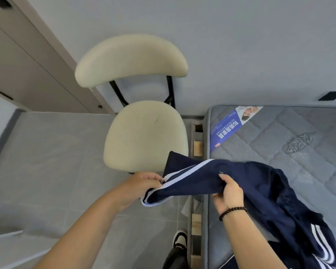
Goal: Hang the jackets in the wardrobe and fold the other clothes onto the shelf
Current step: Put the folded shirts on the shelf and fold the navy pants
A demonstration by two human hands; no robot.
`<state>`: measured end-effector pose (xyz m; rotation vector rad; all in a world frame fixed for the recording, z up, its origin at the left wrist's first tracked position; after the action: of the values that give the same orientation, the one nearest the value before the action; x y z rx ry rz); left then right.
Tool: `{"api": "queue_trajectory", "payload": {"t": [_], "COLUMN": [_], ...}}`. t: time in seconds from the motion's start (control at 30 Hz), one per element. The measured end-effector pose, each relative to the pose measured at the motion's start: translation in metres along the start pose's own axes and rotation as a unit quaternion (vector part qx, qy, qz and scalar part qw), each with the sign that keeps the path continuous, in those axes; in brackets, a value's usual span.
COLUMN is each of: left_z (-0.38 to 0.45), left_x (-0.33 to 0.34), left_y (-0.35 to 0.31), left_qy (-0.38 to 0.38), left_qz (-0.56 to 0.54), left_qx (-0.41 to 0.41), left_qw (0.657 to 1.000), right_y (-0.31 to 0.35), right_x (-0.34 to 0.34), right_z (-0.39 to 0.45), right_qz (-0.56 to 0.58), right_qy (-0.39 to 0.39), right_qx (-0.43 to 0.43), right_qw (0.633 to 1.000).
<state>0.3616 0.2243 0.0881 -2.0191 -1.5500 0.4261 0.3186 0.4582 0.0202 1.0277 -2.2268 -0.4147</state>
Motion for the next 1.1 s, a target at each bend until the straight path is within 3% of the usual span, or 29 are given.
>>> {"api": "queue_trajectory", "payload": {"t": [0.17,0.33,0.43,0.6,0.67,0.73,0.8,0.83,0.93,1.03,1.1], "left_z": [-0.05,-0.096,-0.118,-0.149,-0.161,-0.177,-0.2,-0.212,-0.249,-0.288,-0.314], "left_x": [-0.042,-0.072,-0.094,-0.118,-0.124,-0.137,-0.155,-0.163,-0.186,-0.2,-0.207], "left_y": [0.026,0.048,0.062,0.094,0.107,0.116,0.127,0.133,0.156,0.181,0.199], "left_qy": [-0.083,-0.118,-0.15,-0.073,-0.063,-0.083,-0.138,-0.169,-0.274,-0.317,-0.343], "left_qz": [-0.002,-0.164,-0.256,-0.356,-0.439,-0.532,-0.571,-0.565,-0.519,-0.498,-0.472], "left_qx": [-0.037,0.02,0.048,0.03,0.069,0.144,0.202,0.209,0.16,0.134,0.129], "left_qw": [0.996,0.979,0.954,0.931,0.894,0.831,0.783,0.78,0.793,0.796,0.802], "right_y": [-0.014,-0.043,-0.066,-0.109,-0.126,-0.143,-0.164,-0.176,-0.21,-0.239,-0.255], "right_x": [0.072,0.135,0.167,0.213,0.228,0.239,0.247,0.249,0.253,0.255,0.261], "right_z": [-0.021,-0.064,-0.098,-0.167,-0.194,-0.216,-0.235,-0.243,-0.263,-0.27,-0.276], "right_qz": [-0.116,-0.207,-0.295,-0.444,-0.445,-0.446,-0.467,-0.482,-0.497,-0.546,-0.627], "right_qy": [0.088,0.249,0.334,0.414,0.46,0.496,0.516,0.522,0.507,0.452,0.42], "right_qx": [0.0,0.029,0.035,0.037,0.059,0.093,0.111,0.112,0.133,0.12,0.086], "right_qw": [0.989,0.946,0.894,0.794,0.766,0.739,0.709,0.695,0.691,0.695,0.65]}}
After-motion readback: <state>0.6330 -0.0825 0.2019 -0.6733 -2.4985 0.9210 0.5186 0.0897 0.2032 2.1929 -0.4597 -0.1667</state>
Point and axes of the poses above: each hand's wrist, its own z-axis towards the middle knuckle, its own x-axis out of the palm, y = z × x, the point moved 4 cm from there along z, towards the middle knuckle, and after that the axes turned 10 degrees about y, right-handed, at the moved point
